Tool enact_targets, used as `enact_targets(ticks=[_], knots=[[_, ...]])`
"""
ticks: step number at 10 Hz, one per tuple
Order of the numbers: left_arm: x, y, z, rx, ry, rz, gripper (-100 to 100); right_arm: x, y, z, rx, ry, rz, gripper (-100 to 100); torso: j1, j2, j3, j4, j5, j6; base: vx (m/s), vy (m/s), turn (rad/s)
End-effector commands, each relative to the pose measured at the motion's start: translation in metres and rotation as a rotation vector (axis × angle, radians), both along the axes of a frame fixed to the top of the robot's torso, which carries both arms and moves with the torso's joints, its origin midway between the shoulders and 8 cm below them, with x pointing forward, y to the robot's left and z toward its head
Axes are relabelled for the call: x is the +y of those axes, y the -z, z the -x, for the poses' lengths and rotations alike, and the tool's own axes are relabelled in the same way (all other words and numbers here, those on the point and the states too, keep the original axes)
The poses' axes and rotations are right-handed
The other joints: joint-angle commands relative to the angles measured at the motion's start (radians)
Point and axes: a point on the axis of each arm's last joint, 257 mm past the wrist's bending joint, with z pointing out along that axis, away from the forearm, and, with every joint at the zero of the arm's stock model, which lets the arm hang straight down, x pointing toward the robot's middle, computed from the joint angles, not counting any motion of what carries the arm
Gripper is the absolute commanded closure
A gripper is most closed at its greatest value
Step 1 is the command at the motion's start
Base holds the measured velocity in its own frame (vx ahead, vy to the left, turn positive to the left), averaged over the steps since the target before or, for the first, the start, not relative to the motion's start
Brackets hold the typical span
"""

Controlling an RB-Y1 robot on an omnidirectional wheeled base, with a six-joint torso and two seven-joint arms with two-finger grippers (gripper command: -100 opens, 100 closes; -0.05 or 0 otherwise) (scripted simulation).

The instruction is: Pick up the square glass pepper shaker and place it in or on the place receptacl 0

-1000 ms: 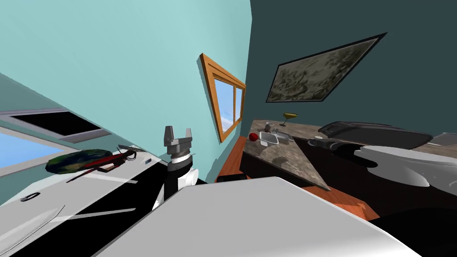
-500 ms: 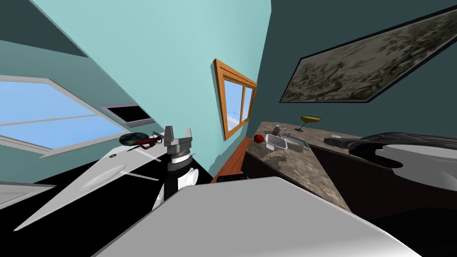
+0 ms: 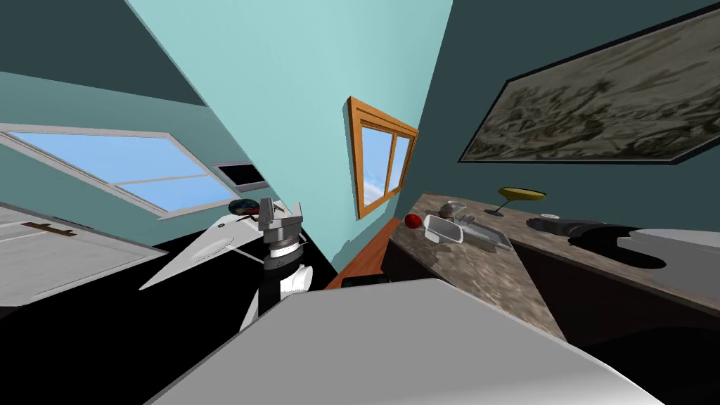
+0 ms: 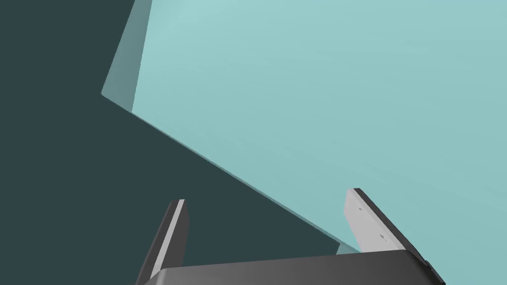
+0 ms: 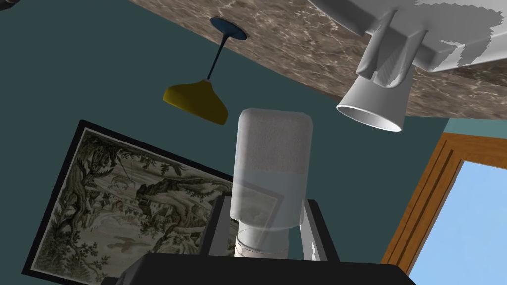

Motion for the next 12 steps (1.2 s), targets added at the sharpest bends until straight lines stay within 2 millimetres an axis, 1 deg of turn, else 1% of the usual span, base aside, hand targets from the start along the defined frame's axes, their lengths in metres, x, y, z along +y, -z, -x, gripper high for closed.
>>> enact_targets(ticks=[1,2,3,4,5,6,8,9,10,12], knots=[[0.000,0.000,0.000,0.000,0.000,0.000,0,-0.009,-0.002,0.009,-0.005,0.023,-0.005,100,0.000,0.000,0.000,0.000,0.000,0.000,-0.039,-0.081,0.347],[0.000,0.000,0.000,0.000,0.000,0.000,0,-0.012,-0.001,0.015,-0.006,0.036,-0.009,100,-0.001,-0.001,0.000,0.000,0.000,-0.002,-0.051,-0.088,0.316],[0.000,0.000,0.000,0.000,0.000,0.000,0,-0.017,0.004,0.025,-0.003,0.056,-0.020,100,-0.002,0.000,0.000,0.000,-0.001,-0.001,-0.079,-0.083,0.375],[0.000,0.000,0.000,0.000,0.000,0.000,0,-0.017,0.004,0.025,-0.003,0.056,-0.020,100,-0.002,0.000,0.000,0.000,-0.002,-0.002,-0.062,-0.062,0.179],[0.000,0.000,0.000,0.000,0.000,0.000,0,-0.019,0.013,0.035,0.006,0.072,-0.035,100,-0.001,0.001,0.000,0.000,-0.001,0.001,-0.059,-0.045,0.231],[0.000,0.000,0.000,0.000,0.000,0.000,0,-0.018,0.024,0.045,0.019,0.082,-0.051,100,0.000,0.001,0.001,0.000,-0.002,0.000,-0.074,-0.050,0.360],[0.000,0.000,0.000,0.000,0.000,0.000,0,-0.014,0.043,0.056,0.044,0.088,-0.078,100,-0.001,0.001,0.000,0.000,-0.003,-0.001,-0.064,-0.058,0.244],[0.000,0.000,0.000,0.000,0.000,0.000,0,-0.015,0.037,0.053,0.038,0.084,-0.069,100,-0.002,0.001,0.000,0.000,-0.002,0.000,-0.019,-0.028,0.036],[0.000,0.000,0.000,0.000,0.000,0.000,0,-0.014,0.038,0.052,0.038,0.084,-0.072,-100,0.000,0.000,0.000,0.000,-0.001,0.002,-0.003,-0.005,-0.001],[0.000,0.000,0.000,0.000,0.000,0.000,0,-0.014,0.038,0.052,0.038,0.084,-0.072,-100,0.002,-0.001,-0.001,0.000,-0.001,0.002,0.000,0.000,0.000]])
